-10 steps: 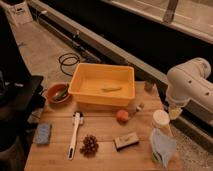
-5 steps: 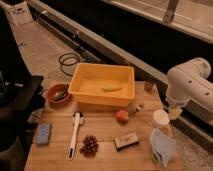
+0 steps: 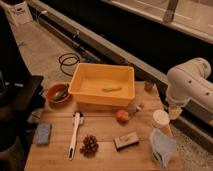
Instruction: Wipe tray with brush
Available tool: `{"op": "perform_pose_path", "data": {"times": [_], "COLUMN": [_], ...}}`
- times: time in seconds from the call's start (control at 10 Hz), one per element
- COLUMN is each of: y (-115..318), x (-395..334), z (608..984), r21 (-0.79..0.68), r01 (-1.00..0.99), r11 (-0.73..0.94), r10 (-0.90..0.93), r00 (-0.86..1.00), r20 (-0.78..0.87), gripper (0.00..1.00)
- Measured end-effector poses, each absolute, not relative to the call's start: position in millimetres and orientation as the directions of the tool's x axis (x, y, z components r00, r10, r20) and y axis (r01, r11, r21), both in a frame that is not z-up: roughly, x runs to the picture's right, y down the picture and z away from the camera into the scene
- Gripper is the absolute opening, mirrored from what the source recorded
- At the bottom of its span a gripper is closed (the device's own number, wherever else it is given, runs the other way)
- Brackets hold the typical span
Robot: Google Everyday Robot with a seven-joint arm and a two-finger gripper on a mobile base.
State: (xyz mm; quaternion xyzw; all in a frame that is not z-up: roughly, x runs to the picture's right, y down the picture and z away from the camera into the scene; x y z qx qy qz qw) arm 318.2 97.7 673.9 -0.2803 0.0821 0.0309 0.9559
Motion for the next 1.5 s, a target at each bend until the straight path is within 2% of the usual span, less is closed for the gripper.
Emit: {"op": "perform_pose_path", "data": {"times": [0.6, 0.8, 1.0, 1.2, 1.5], "y": [90.5, 75.1, 80.9, 91.9, 115.3], "x": [317.2, 289.9, 256.5, 197.4, 142.4], "z": [672.1, 672.6, 671.7, 670.8, 653.4], "r21": [-0.533, -0.533, -0.533, -0.503, -0.403], "r01": [-0.056, 0.093, 0.248, 0.464, 0.694], "r11": [0.844, 0.841, 0.809, 0.729, 0.597], "r10": [-0.041, -0.167, -0.304, -0.466, -0.608], "r00": [0.985, 0.982, 0.952, 0.875, 0.719], "r20": [-0.167, -0.093, -0.019, 0.132, 0.337], "gripper": [0.65, 0.65, 0.65, 0.65, 0.65]}}
